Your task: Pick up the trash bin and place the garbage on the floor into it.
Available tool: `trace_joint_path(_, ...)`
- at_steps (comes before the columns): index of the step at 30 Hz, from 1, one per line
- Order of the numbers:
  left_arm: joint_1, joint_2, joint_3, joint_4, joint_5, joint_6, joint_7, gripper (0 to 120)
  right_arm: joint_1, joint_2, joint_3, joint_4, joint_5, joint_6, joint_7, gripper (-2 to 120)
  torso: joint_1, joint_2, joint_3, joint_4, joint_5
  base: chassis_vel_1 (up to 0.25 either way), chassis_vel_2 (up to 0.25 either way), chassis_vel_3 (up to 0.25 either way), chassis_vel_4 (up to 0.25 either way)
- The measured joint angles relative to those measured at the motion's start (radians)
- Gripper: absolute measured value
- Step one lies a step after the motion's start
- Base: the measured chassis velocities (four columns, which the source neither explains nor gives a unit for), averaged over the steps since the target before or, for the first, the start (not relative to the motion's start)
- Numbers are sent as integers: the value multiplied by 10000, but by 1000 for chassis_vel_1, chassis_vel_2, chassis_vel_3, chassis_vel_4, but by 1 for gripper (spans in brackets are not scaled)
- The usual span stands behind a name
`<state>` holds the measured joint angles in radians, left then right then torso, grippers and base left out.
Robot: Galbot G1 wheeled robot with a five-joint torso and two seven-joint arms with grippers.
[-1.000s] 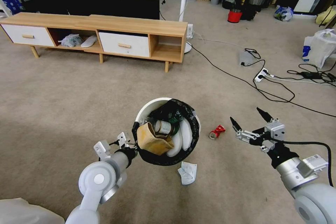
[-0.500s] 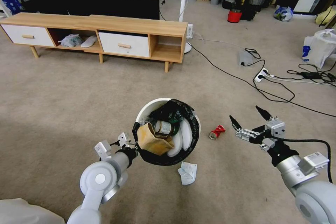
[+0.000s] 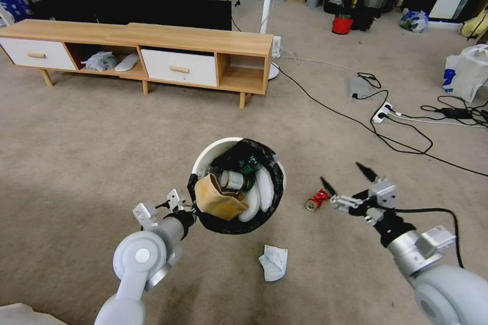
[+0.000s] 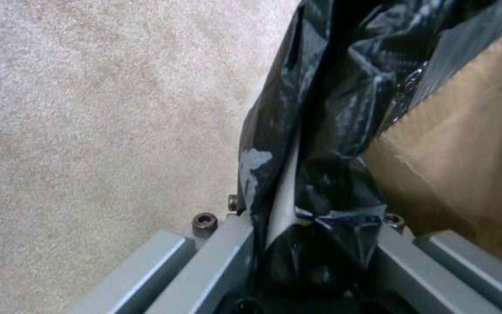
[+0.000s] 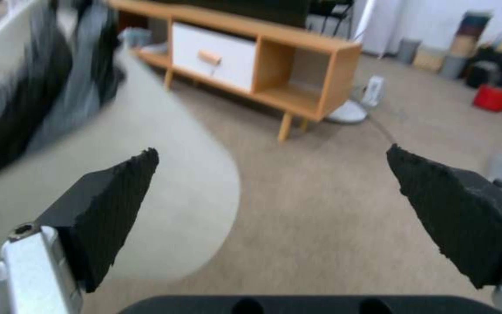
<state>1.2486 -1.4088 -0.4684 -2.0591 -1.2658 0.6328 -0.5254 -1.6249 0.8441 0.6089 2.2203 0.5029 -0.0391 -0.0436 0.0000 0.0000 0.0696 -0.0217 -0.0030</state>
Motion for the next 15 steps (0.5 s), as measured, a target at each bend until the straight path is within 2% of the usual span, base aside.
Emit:
trace_joint_path(2,-53,-100,-145,61,34,0,2,0,436,-510,-451,-403,245,-81,0,100,0,0,0,2,2,0,0,0,0)
trace_joint_path(7,-69,-189,-304,144,98,0,28,0,1342,-1061,-1311,-930,798,-239,180,100,1,0,1,4,1,0,0,0,0)
trace_joint_path(10,-77,-209,-342,163,107,0,43,0,1591,-1133,-1557,-1057,895,-263,214,100,0,0,1,5,0,0,0,0,0)
trace_joint_path(15,-175,-221,-534,302,116,-1,100,0,2525,-1271,-2911,-1751,1296,-394,392,100,0,0,1,4,2,0,0,0,0)
